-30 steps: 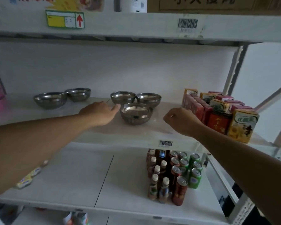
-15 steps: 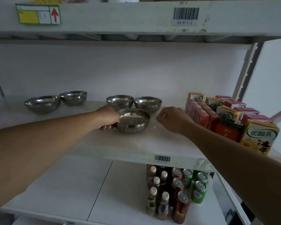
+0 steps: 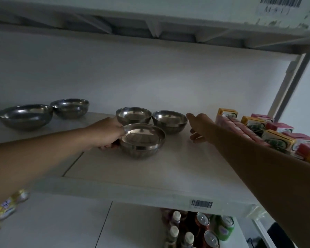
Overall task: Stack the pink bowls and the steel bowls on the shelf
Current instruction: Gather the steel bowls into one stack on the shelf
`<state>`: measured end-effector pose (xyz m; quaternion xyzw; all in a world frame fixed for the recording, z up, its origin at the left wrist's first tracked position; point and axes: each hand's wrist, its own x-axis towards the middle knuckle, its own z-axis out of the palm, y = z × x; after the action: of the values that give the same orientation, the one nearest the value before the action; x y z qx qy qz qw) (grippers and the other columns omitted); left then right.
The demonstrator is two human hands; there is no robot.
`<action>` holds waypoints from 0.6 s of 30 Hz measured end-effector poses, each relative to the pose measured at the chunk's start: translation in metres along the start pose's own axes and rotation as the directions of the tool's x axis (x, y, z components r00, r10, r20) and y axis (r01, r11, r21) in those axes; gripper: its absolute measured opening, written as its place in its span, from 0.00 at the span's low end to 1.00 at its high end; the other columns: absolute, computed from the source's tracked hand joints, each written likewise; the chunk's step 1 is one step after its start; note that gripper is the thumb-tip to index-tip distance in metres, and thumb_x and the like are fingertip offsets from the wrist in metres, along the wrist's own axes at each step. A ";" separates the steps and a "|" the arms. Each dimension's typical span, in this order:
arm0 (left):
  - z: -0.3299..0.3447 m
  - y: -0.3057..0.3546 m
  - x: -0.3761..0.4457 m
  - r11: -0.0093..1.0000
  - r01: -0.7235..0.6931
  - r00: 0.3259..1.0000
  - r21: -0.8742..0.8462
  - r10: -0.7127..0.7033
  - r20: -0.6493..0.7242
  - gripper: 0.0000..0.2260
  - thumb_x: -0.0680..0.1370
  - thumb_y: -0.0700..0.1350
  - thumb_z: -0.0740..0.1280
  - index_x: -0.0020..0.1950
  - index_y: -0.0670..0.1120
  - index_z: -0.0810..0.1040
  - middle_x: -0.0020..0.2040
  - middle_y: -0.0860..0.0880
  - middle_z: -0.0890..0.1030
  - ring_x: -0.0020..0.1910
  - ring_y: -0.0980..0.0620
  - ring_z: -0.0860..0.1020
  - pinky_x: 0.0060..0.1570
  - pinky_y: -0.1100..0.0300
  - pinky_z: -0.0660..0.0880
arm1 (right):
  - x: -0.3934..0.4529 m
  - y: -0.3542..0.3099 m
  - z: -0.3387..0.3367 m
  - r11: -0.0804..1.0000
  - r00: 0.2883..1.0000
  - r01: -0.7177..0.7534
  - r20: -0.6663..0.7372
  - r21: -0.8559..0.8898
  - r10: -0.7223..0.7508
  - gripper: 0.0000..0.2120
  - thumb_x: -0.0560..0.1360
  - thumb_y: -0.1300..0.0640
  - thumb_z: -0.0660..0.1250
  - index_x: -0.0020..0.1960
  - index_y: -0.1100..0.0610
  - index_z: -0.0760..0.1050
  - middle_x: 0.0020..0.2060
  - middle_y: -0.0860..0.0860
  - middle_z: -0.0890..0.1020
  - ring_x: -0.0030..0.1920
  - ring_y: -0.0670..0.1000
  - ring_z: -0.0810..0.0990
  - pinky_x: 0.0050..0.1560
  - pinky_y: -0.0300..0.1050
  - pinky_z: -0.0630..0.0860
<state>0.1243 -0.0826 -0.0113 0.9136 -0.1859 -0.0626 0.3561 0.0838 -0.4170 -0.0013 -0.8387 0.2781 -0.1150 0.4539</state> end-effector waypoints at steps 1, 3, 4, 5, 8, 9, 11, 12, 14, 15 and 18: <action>0.001 -0.002 -0.002 1.000 -0.007 1.000 -0.015 0.007 0.000 0.22 0.76 0.58 0.66 0.51 0.39 0.84 0.23 0.52 0.76 0.18 0.54 0.71 0.23 0.64 0.68 | 0.008 -0.001 0.002 1.000 1.000 -0.011 -0.008 0.007 0.011 0.23 0.81 0.38 0.60 0.51 0.59 0.75 0.48 0.60 0.83 0.43 0.60 0.86 0.50 0.60 0.86; 0.002 -0.005 -0.005 0.999 -0.031 0.999 -0.028 0.030 -0.019 0.26 0.75 0.62 0.67 0.49 0.37 0.83 0.23 0.51 0.77 0.19 0.53 0.71 0.24 0.63 0.68 | 0.023 -0.003 0.009 1.000 0.999 -0.027 -0.024 0.006 0.027 0.25 0.82 0.36 0.58 0.51 0.59 0.75 0.45 0.58 0.81 0.41 0.58 0.83 0.47 0.52 0.84; 0.002 -0.006 -0.006 0.999 -0.037 0.999 -0.032 0.036 -0.031 0.24 0.78 0.59 0.68 0.50 0.36 0.83 0.23 0.51 0.77 0.19 0.53 0.71 0.24 0.63 0.68 | 0.029 -0.004 0.012 0.999 0.999 -0.039 -0.018 -0.003 0.039 0.26 0.82 0.35 0.57 0.51 0.59 0.76 0.43 0.57 0.80 0.39 0.56 0.81 0.43 0.48 0.81; 0.002 -0.007 -0.006 0.999 -0.033 0.999 -0.040 0.031 -0.044 0.22 0.81 0.56 0.67 0.51 0.36 0.83 0.23 0.50 0.77 0.19 0.53 0.71 0.23 0.64 0.67 | 0.033 -0.005 0.016 0.999 0.999 -0.049 0.001 -0.019 0.049 0.26 0.82 0.35 0.57 0.50 0.59 0.76 0.41 0.57 0.80 0.37 0.55 0.79 0.40 0.46 0.78; 0.002 -0.012 -0.010 0.998 0.015 0.997 -0.064 -0.020 -0.076 0.19 0.84 0.51 0.67 0.51 0.34 0.81 0.23 0.49 0.77 0.18 0.52 0.69 0.22 0.65 0.64 | 0.041 -0.008 0.020 0.995 0.993 -0.091 0.073 -0.039 0.094 0.22 0.83 0.40 0.59 0.46 0.59 0.75 0.31 0.57 0.79 0.21 0.51 0.74 0.27 0.38 0.72; 0.002 -0.012 -0.012 0.997 0.036 0.996 -0.069 -0.042 -0.084 0.18 0.85 0.50 0.67 0.50 0.33 0.81 0.23 0.49 0.77 0.18 0.52 0.69 0.22 0.65 0.63 | 0.042 -0.009 0.019 0.993 0.989 -0.109 0.093 -0.047 0.113 0.20 0.83 0.44 0.61 0.45 0.60 0.76 0.26 0.56 0.78 0.16 0.49 0.70 0.23 0.37 0.71; 0.002 -0.015 -0.014 0.994 0.069 0.993 -0.084 -0.076 -0.085 0.17 0.85 0.49 0.67 0.50 0.34 0.81 0.23 0.48 0.77 0.18 0.51 0.68 0.22 0.65 0.63 | 0.045 -0.011 0.017 0.991 0.984 -0.107 0.137 -0.077 0.117 0.16 0.82 0.50 0.63 0.43 0.60 0.78 0.21 0.55 0.76 0.16 0.49 0.68 0.22 0.37 0.70; 0.001 -0.017 -0.016 0.991 0.086 0.993 -0.100 -0.094 -0.078 0.16 0.86 0.49 0.67 0.51 0.34 0.82 0.24 0.47 0.77 0.19 0.51 0.68 0.22 0.65 0.62 | 0.046 -0.012 0.017 0.992 0.982 -0.093 0.158 -0.086 0.106 0.15 0.82 0.52 0.63 0.42 0.60 0.78 0.24 0.56 0.76 0.19 0.50 0.68 0.22 0.36 0.69; 0.000 -0.021 -0.019 0.984 0.118 0.989 -0.131 -0.128 -0.072 0.15 0.86 0.48 0.67 0.53 0.36 0.83 0.26 0.45 0.77 0.19 0.50 0.67 0.23 0.65 0.62 | 0.047 -0.014 0.015 0.994 0.976 -0.065 0.201 -0.092 0.082 0.14 0.81 0.55 0.62 0.39 0.60 0.77 0.27 0.55 0.76 0.21 0.50 0.65 0.23 0.35 0.65; 0.000 -0.022 -0.021 0.982 0.132 0.987 -0.139 -0.143 -0.073 0.14 0.86 0.48 0.67 0.53 0.37 0.84 0.26 0.45 0.77 0.19 0.50 0.67 0.22 0.66 0.62 | 0.047 -0.015 0.013 0.994 0.976 -0.052 0.206 -0.091 0.070 0.16 0.81 0.56 0.61 0.37 0.59 0.77 0.25 0.54 0.75 0.21 0.50 0.64 0.23 0.35 0.64; 0.001 -0.019 -0.028 0.978 0.148 0.985 -0.146 -0.159 -0.072 0.14 0.86 0.48 0.67 0.54 0.37 0.83 0.25 0.46 0.77 0.17 0.51 0.66 0.21 0.67 0.61 | 0.041 -0.019 0.005 0.998 0.982 -0.040 0.180 -0.047 0.048 0.17 0.81 0.60 0.57 0.36 0.60 0.76 0.23 0.54 0.73 0.20 0.49 0.62 0.21 0.34 0.62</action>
<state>0.1041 -0.0592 -0.0253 0.8998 -0.0950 -0.0648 0.4209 0.1265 -0.4285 0.0087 -0.8490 0.2565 -0.0221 0.4615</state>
